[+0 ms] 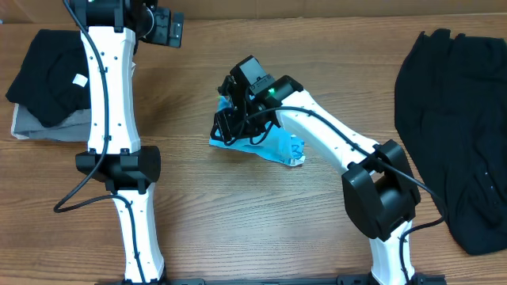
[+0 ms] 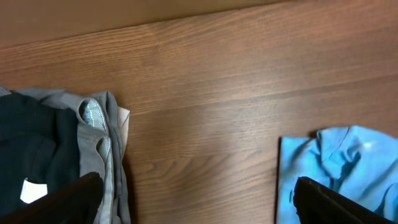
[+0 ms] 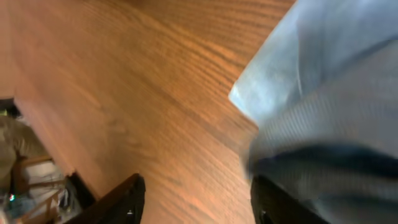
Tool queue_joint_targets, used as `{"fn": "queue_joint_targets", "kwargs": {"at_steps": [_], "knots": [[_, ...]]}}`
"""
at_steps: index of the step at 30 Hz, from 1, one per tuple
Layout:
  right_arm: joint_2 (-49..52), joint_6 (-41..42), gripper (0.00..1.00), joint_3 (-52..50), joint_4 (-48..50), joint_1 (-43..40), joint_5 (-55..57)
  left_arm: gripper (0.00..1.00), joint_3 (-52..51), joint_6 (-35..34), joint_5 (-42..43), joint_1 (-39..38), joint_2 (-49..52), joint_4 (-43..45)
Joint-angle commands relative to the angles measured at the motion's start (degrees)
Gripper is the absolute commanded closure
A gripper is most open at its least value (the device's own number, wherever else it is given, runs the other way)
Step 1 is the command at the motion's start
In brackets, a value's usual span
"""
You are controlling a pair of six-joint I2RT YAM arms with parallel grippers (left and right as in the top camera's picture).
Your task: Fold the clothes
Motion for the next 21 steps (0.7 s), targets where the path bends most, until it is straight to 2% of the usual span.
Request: {"fn": "queue_joint_targets", "kwargs": {"at_steps": [1, 5, 10, 16, 19, 21], "knots": [[-7.13, -5.51, 0.39, 1.36, -1.11, -1.66, -3.04, 0.0, -0.17, -3.06, 0.5, 1.14, 0.72, 0.68], [-12.39, -5.62, 0.37, 1.36, -3.82, -2.97, 1.68, 0.0, -0.17, -3.15, 0.5, 1.31, 0.72, 0.92], [-14.75, -0.92, 0.27, 1.25, -7.63, -7.56, 19.02, 0.0, -0.17, -3.17, 0.52, 1.29, 0.72, 0.92], [-11.56, -1.18, 0.27, -1.66, -6.95, -13.97, 18.86, 0.0, -0.26, -3.15, 0.52, 1.31, 0.72, 0.79], [-8.92, -4.44, 0.27, -1.81, -6.62, -15.28, 13.73, 0.0, -0.31, -3.13, 0.5, 1.33, 0.74, 0.81], [-6.82, -5.64, 0.22, -1.81, -6.32, -15.5, 11.67, 0.0, -0.44, -3.15, 0.52, 1.31, 0.74, 0.9]]}}
